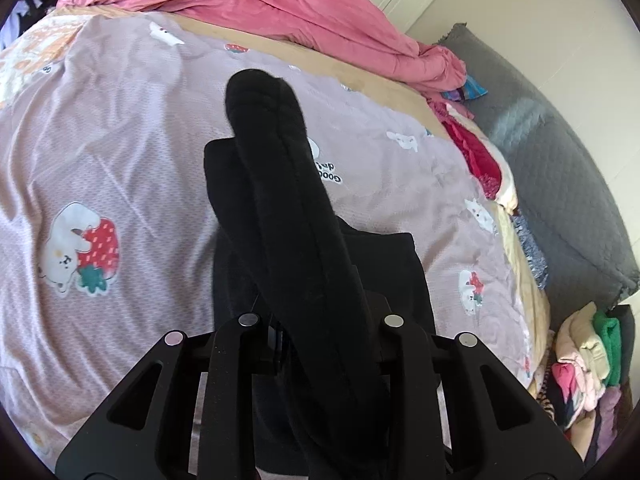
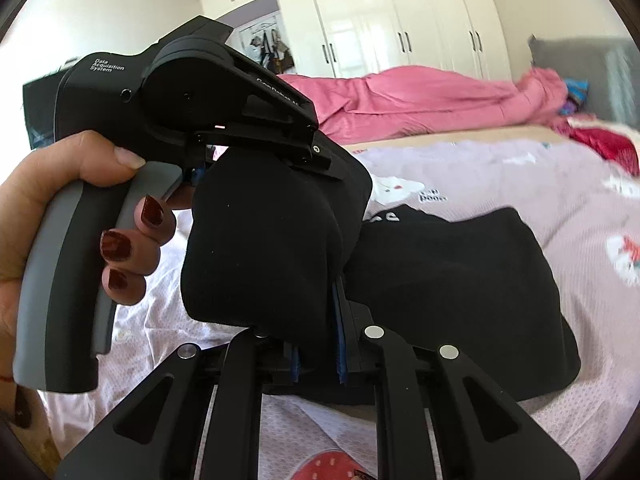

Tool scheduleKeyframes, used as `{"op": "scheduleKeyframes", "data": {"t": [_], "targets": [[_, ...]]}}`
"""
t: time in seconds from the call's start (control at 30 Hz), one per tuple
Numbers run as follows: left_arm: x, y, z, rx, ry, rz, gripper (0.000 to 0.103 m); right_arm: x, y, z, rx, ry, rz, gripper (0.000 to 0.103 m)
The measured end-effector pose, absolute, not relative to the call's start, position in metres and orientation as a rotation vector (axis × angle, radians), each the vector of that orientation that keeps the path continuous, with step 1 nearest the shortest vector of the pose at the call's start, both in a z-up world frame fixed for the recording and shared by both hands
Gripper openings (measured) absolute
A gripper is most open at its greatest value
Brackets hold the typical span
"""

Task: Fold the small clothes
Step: 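Grasp the bundle edge with both grippers and fold it over onto itself, then open the left gripper while the right gripper lays the fold down and opens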

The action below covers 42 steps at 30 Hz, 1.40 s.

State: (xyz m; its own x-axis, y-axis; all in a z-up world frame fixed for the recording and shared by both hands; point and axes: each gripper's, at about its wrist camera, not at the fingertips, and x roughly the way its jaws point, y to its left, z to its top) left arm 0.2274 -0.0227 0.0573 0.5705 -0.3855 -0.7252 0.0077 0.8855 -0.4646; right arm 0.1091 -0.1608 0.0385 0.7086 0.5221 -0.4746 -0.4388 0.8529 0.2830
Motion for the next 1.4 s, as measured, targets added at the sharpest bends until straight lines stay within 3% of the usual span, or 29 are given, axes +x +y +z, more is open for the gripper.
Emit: {"op": "scheduleKeyframes", "data": {"t": [0.9,1.1,1.2,1.33,1.4], "targets": [[0.265,-0.134,0.019,-0.308,1.107,-0.243,0.021,0.109,-0.244,0.011,0.490,0.801,0.436,0.012],[0.271,-0.148,0.014,-0.297,1.118,-0.268,0.033,0.106,-0.255,0.009,0.524,0.833,0.426,0.012],[0.273,-0.145,0.015,-0.395,1.111,-0.350,0.056,0.108,-0.262,0.004,0.567,0.862,0.432,0.012],[0.264,-0.130,0.033,-0.453,1.053,-0.410,0.058,0.109,-0.269,0.000,0.607,0.886,0.449,0.014],[0.255,-0.118,0.043,-0.443,1.003,-0.404,0.058,0.116,-0.275,-0.004,0.649,0.898,0.466,0.027]]}}
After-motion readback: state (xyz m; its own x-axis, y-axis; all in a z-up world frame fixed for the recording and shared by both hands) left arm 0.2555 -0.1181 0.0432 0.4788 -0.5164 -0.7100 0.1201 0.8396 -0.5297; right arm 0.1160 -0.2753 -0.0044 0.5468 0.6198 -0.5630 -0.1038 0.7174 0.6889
